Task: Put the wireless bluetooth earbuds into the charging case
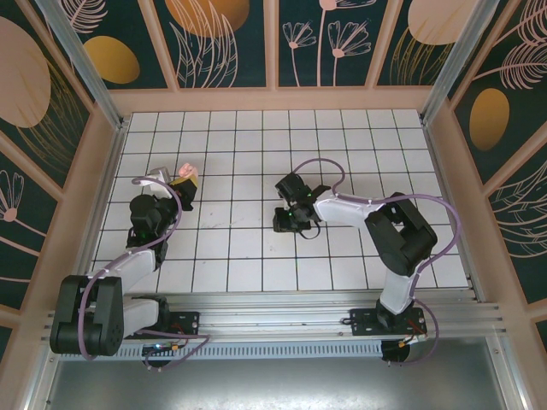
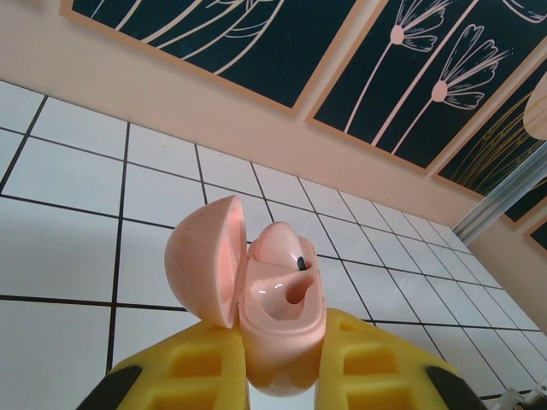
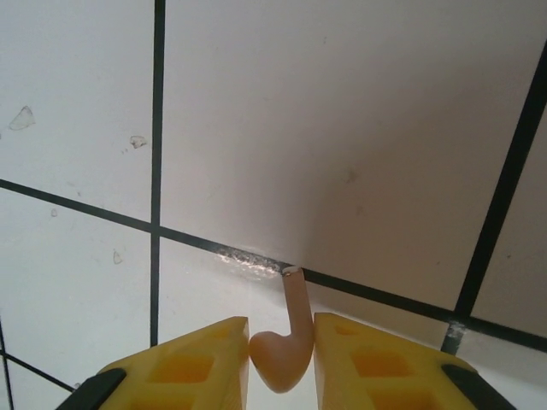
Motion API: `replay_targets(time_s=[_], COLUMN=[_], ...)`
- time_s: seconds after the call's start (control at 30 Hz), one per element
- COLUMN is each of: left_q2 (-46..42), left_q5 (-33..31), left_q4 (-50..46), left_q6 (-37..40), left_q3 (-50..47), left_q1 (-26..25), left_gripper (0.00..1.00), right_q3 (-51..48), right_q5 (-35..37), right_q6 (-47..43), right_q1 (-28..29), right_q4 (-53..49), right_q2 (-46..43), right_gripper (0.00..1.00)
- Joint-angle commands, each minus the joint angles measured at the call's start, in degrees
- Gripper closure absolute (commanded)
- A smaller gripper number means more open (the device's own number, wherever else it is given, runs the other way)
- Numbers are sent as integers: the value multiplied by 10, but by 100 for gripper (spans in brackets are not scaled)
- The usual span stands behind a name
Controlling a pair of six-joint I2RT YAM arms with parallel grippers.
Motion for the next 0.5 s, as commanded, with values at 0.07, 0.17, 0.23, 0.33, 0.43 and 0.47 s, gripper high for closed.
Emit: replay_targets(time_s=[0.07,0.17,0.23,0.33,0.43,0.47], left_q2=[-7,-9,-12,-17,-24,-28], left_q5=[10,11,9,8,6,4], left_q4=[18,16,15,14,6,1], left_q6=[0,3,4,6,12,15], left_q3=[7,7,5,4,3,4], left_q1=[1,1,1,1,1,2], left_gripper=[89,88,88,88,88,88], right_q3=[30,75,109,158,207,218], right_q5=[-6,4,-2,-14,-29,-36], right_q6=[6,-32,-69,-116,-150,-158], right_q1=[1,-6,-9,-12,-12,-12], right_q4=[-41,-82,-96,-117,-140,-144], right_q2=[-13,-13,-5,24,69,81], right_gripper=[63,63,64,65,66,66])
